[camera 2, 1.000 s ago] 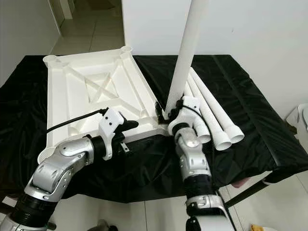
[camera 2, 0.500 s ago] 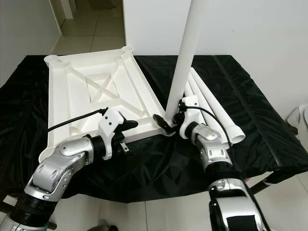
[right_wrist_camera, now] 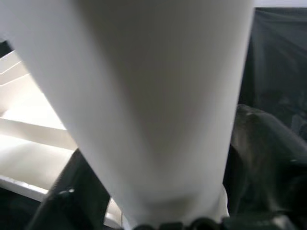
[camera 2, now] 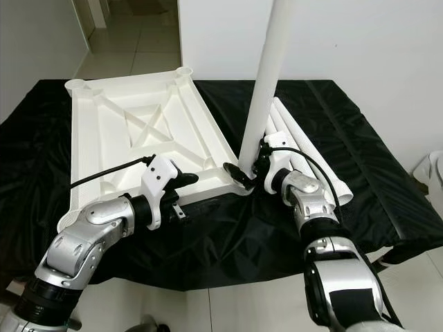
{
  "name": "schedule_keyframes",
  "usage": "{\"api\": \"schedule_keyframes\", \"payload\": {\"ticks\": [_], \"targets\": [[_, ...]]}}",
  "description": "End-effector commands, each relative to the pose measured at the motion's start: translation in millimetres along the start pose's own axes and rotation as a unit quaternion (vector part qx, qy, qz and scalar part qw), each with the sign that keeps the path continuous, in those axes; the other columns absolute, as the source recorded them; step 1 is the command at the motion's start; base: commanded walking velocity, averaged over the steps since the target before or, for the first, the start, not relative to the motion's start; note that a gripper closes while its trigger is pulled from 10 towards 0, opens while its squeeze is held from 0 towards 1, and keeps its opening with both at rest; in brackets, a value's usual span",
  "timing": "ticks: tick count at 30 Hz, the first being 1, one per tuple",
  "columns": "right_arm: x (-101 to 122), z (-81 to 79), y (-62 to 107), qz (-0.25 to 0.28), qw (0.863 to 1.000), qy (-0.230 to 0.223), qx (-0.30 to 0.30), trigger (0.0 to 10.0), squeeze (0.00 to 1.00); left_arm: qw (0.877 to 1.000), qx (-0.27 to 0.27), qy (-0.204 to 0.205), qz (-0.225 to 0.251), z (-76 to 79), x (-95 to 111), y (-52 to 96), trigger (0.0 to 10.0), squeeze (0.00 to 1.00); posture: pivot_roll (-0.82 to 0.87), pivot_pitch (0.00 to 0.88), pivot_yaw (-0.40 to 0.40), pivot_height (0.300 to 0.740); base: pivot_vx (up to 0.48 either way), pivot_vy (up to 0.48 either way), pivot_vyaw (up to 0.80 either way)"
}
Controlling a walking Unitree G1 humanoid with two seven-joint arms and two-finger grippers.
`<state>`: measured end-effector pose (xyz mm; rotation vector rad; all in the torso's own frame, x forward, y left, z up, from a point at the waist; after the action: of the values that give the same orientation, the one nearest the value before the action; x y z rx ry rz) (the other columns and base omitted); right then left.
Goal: Building children table
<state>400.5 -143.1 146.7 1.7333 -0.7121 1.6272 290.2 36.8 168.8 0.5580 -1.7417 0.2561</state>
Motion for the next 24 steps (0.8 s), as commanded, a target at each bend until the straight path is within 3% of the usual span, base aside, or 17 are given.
{"api": "schedule_keyframes", "payload": {"ticks": [1,9,17,19,24], "targets": [[-1,-2.7,-1.9,0.003,1.0,-0.004,0.008,0.0,0.0,1.0,0.012,-0.007,-0.003,-2.3,0,0.4,10.0,0.0,-0.02,0.009,0.005,0.74,0.0,0.0,0.0],[-12,-6.1,0.1,0.0,1.0,-0.026,0.016,0.0,0.0,1.0,0.009,-0.009,-0.003,-0.9,0,0.0,10.0,0.0,-0.02,0.003,0.006,0.74,0.0,0.0,0.0],[-25,-2.7,4.7,0.006,0.998,-0.058,-0.022,0.0,0.0,1.0,0.007,-0.008,-0.003,0.5,0,-0.4,10.0,0.0,-0.02,0.005,0.001,0.74,0.0,0.0,0.0],[-23,-0.5,3.5,0.021,0.996,-0.062,-0.057,0.0,0.0,1.0,0.008,-0.008,-0.003,0.4,0,-0.1,10.0,0.0,-0.02,0.013,-0.005,0.74,0.0,0.0,0.0],[-20,-2.8,1.6,0.037,0.994,-0.066,-0.075,0.0,0.0,1.0,0.011,-0.006,-0.003,-0.1,0,0.4,10.0,0.0,-0.02,0.019,-0.005,0.74,0.0,0.0,0.0]]}}
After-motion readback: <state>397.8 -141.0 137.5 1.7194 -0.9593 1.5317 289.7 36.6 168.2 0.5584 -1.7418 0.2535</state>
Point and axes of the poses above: a point about 5 cm out from each wrist's last joint towards the gripper, its own y axis pointing back from the gripper into the wrist, its own x axis along the axis of the wrist's last joint, z = x × y, the point moved 4 cm from there along -y, pointing out of the wrist towards the gripper, and after that the axes turned 11 degrees about -y, right-handed, at the moved point
